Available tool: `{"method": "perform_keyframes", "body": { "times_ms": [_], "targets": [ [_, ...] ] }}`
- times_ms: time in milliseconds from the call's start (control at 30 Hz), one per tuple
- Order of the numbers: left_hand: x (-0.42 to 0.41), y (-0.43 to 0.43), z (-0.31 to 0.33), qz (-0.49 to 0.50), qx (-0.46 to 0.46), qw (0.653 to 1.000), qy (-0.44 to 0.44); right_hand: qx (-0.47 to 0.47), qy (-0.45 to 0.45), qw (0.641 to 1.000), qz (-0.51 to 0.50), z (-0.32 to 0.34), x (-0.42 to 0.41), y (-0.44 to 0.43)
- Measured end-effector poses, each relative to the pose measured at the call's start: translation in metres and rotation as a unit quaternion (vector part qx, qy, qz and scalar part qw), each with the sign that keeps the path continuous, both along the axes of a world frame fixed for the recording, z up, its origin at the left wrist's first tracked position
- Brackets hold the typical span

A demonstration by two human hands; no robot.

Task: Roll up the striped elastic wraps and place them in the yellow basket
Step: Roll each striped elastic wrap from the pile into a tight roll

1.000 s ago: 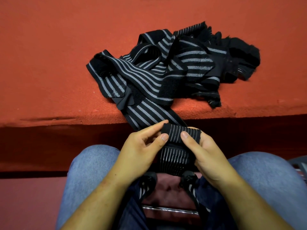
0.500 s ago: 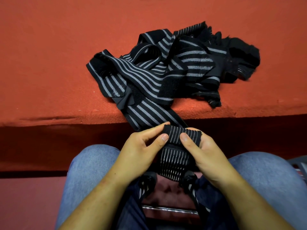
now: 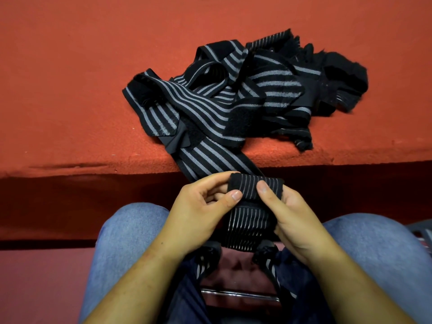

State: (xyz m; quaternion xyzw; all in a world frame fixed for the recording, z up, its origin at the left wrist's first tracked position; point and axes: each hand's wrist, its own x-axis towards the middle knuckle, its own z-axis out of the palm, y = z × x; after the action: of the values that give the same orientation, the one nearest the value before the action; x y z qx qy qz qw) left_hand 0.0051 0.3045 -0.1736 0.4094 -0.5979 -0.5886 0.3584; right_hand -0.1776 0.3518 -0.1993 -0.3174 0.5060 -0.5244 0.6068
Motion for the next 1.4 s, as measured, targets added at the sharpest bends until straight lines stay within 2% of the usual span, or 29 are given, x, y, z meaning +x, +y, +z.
{"method": "perform_keyframes", "body": {
  "times_ms": [233,600,767,933,1000,1200,1400],
  "targets": [
    [0.000,-0.001,0.004,0.025,-0.041,0.999,-0.004,0.025,-0.047,0.998,0.037,0.003,0.001,0.000],
    [0.002,-0.001,0.002,-0.003,-0.134,0.990,-0.049,0.020,-0.066,0.997,0.019,0.012,0.001,0.002],
    [0.001,-0.001,0.001,-0.018,-0.110,0.993,-0.033,-0.006,-0.051,0.999,-0.002,0.007,-0.002,0.000],
    [-0.001,-0.001,0.002,-0.014,0.030,0.999,0.013,-0.007,-0.076,0.997,-0.019,0.008,-0.002,-0.001],
    [-0.002,-0.002,0.001,-0.007,0.054,0.998,0.014,-0.009,-0.083,0.996,-0.018,0.008,-0.003,-0.001],
    [0.000,0.000,0.000,-0.019,0.030,0.999,0.000,-0.025,-0.076,0.997,0.012,0.009,-0.003,0.003],
    [0.001,0.002,0.006,-0.024,-0.013,0.999,-0.029,-0.020,-0.024,0.999,0.022,0.006,0.001,0.006]
  ]
}}
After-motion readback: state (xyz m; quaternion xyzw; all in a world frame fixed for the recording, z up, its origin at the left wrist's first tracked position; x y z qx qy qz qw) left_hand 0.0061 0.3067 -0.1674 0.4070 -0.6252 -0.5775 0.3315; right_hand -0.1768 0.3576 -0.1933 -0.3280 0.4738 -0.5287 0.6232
